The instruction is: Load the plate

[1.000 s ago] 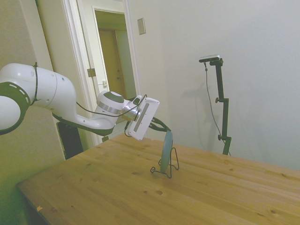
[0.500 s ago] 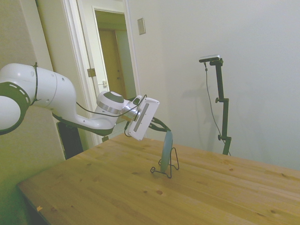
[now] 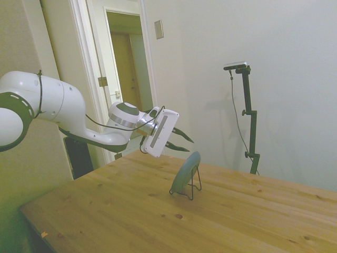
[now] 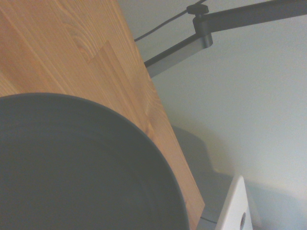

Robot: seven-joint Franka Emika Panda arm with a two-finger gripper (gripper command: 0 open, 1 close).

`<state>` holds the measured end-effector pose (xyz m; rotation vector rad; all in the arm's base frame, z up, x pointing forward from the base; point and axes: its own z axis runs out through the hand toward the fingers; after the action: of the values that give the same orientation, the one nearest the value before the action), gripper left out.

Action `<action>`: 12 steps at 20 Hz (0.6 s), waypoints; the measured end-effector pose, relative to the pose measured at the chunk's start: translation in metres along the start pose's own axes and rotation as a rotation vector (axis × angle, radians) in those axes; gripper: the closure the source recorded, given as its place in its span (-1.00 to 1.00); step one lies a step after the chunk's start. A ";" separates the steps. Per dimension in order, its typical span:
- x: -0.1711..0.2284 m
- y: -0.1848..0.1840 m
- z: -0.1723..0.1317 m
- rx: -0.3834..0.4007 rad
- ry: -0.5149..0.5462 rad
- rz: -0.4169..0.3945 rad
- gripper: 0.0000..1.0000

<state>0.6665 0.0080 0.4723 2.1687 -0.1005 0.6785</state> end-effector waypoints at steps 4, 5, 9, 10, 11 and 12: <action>0.003 0.001 -0.003 0.001 0.007 0.002 -1.00; 0.004 0.001 -0.004 0.001 0.009 0.003 -1.00; 0.013 0.004 -0.013 0.006 0.028 0.015 -1.00; 0.017 0.005 -0.017 0.012 0.033 0.023 -1.00; 0.020 0.005 -0.022 0.029 0.029 0.040 -1.00; 0.022 0.005 -0.026 0.060 0.010 0.068 -1.00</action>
<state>0.6727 0.0275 0.5003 2.2275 -0.1509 0.7402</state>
